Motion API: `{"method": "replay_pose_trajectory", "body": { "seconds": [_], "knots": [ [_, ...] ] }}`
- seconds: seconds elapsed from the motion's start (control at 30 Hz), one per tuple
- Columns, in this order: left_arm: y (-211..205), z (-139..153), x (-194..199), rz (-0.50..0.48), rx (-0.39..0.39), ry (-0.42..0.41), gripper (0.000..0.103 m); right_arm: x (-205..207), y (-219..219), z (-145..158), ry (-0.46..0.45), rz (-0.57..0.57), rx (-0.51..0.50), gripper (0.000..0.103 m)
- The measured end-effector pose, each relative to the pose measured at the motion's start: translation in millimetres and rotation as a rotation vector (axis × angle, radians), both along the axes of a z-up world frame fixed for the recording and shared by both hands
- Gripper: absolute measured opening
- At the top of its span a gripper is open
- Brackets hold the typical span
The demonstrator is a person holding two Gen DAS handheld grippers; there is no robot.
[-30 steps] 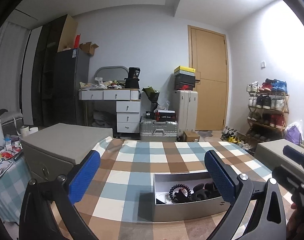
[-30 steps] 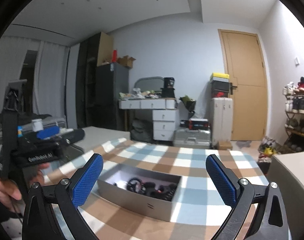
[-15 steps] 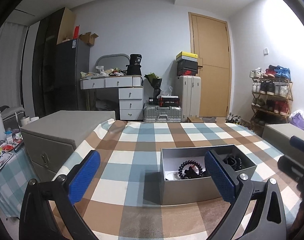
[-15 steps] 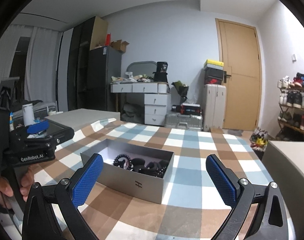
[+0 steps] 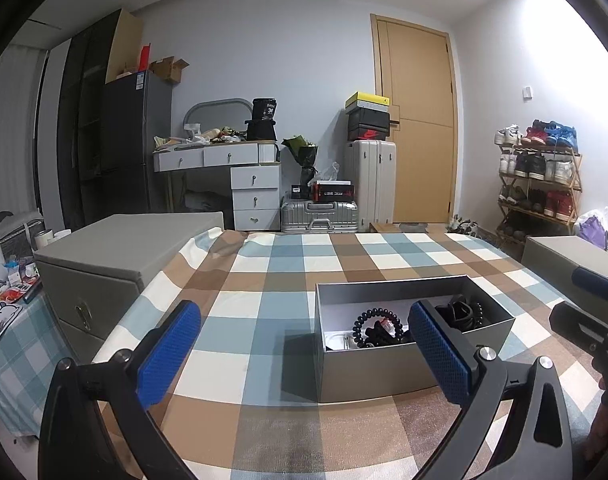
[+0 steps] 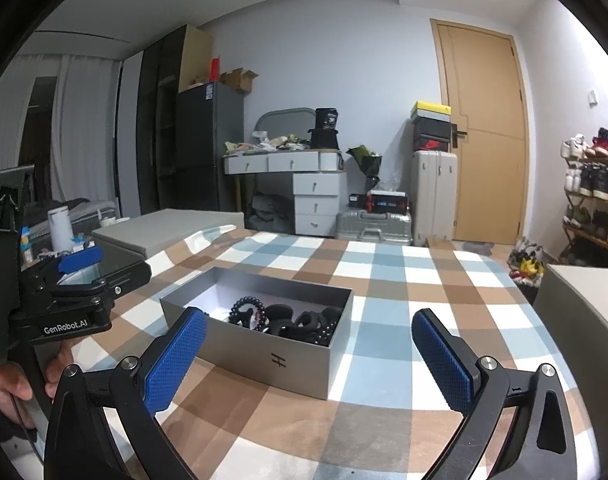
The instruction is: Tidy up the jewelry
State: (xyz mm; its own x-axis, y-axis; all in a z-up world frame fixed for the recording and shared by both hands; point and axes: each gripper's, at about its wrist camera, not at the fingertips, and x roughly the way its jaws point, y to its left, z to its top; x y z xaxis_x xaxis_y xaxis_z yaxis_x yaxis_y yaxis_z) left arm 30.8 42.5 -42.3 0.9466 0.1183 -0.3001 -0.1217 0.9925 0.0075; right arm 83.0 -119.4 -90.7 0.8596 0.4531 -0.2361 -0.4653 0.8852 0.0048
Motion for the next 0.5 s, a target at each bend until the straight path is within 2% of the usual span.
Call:
{"method": "replay_pose_trajectory", "body": {
  "seconds": [0.5],
  "knots": [
    [1.2,-1.3,2.9,-0.005,-0.001,0.002,0.102,-0.9,1.1,0.4,-0.008,0.007,-0.007,0.103]
  ]
}}
